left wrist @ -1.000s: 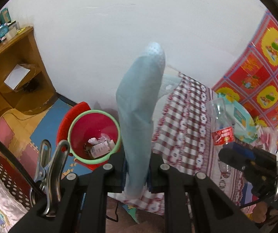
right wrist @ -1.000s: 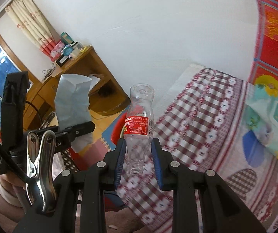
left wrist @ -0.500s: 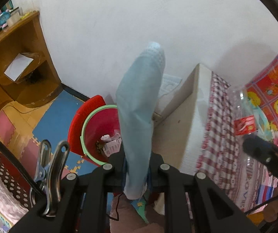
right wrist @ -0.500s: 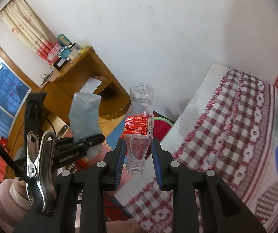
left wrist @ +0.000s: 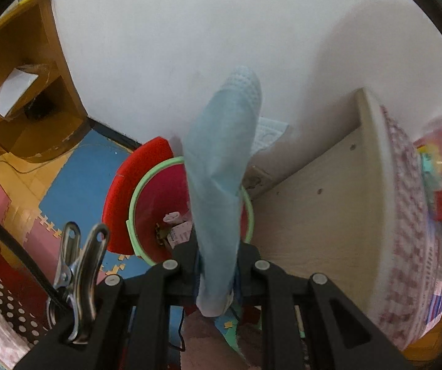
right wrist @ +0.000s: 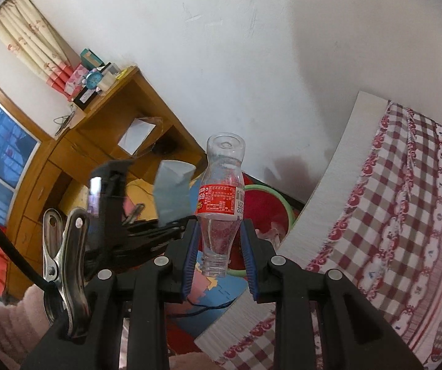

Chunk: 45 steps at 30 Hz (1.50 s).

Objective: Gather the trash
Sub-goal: 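Hold the blue mask over the red bucket and open the left gripper, then move the right gripper over the red bucket and release the plastic bottle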

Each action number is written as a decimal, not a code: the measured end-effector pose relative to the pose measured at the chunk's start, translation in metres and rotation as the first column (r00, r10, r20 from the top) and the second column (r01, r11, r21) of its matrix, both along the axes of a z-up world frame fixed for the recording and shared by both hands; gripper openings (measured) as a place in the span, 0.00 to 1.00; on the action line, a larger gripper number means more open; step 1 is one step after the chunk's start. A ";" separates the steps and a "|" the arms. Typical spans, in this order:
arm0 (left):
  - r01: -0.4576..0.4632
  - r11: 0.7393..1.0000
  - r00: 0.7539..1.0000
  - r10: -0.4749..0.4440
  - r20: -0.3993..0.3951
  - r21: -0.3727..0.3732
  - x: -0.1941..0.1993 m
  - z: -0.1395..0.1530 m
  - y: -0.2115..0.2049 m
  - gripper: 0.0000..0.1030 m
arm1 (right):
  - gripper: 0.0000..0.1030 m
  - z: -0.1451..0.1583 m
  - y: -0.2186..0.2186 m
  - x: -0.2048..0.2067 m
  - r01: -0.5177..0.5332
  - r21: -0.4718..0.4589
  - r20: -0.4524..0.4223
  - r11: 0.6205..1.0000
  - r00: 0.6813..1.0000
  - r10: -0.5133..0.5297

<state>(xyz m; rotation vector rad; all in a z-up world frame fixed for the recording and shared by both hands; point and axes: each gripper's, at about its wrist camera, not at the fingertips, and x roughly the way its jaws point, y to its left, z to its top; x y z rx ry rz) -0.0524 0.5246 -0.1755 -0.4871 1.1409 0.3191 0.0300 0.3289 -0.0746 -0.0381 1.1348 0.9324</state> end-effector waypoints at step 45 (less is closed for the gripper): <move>-0.073 0.996 0.994 0.068 -0.090 -0.046 0.015 -0.071 0.037 0.53 | 0.27 -0.088 0.104 0.027 -0.099 -0.154 -0.136 0.983 0.988 0.078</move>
